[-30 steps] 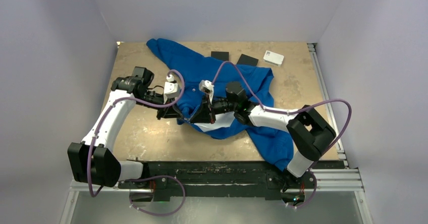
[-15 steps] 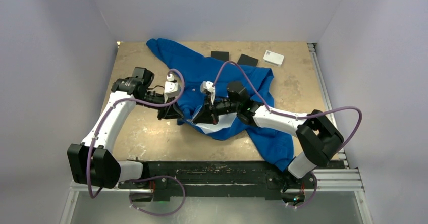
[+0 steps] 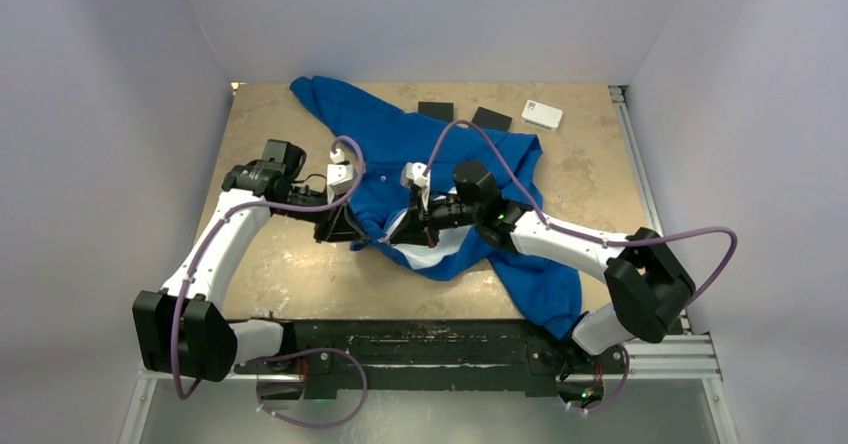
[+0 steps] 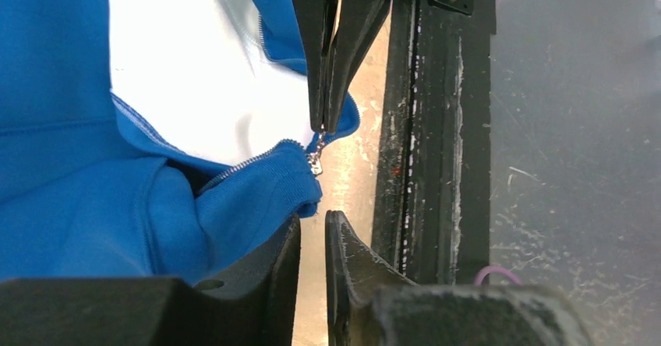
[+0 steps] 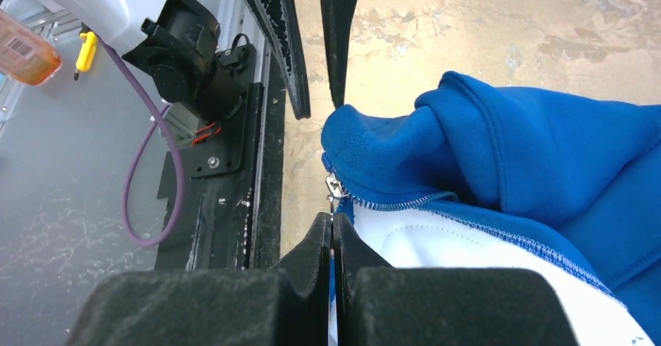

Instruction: Zip up the jacket

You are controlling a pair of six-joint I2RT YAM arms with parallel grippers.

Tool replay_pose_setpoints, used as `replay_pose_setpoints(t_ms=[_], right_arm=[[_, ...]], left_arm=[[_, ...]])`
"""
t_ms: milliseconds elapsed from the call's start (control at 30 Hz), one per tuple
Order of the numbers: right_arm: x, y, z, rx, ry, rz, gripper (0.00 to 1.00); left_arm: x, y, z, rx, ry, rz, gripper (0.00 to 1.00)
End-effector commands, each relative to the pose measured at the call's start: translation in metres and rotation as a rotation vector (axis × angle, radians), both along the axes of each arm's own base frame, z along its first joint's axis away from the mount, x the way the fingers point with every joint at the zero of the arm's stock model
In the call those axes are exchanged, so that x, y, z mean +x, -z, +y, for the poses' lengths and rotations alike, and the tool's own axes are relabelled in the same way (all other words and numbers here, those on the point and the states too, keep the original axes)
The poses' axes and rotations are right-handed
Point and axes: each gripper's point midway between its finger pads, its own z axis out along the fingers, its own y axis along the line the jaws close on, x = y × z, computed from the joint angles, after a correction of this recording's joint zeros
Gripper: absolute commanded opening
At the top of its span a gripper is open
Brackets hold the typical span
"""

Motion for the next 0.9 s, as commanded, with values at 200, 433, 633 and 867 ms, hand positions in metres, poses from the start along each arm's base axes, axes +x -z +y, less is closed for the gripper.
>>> replay_pose_setpoints(t_ms=[200, 433, 633, 867], right_arm=[[0.002, -0.017, 0.003, 0.023, -0.007, -0.047, 0.00], [0.004, -0.020, 0.003, 0.029, -0.003, -0.051, 0.00], [0.006, -0.023, 0.002, 0.037, 0.006, -0.052, 0.00], [0.010, -0.025, 0.002, 0.043, 0.013, -0.057, 0.00]], left_arm=[[-0.016, -0.013, -0.010, -0.099, -0.001, 0.063, 0.26], [-0.003, -0.006, -0.020, -0.130, -0.038, 0.124, 0.65], [0.018, 0.005, -0.020, -0.095, -0.200, 0.181, 0.88], [0.032, -0.008, -0.019, -0.093, -0.329, 0.209, 0.92]])
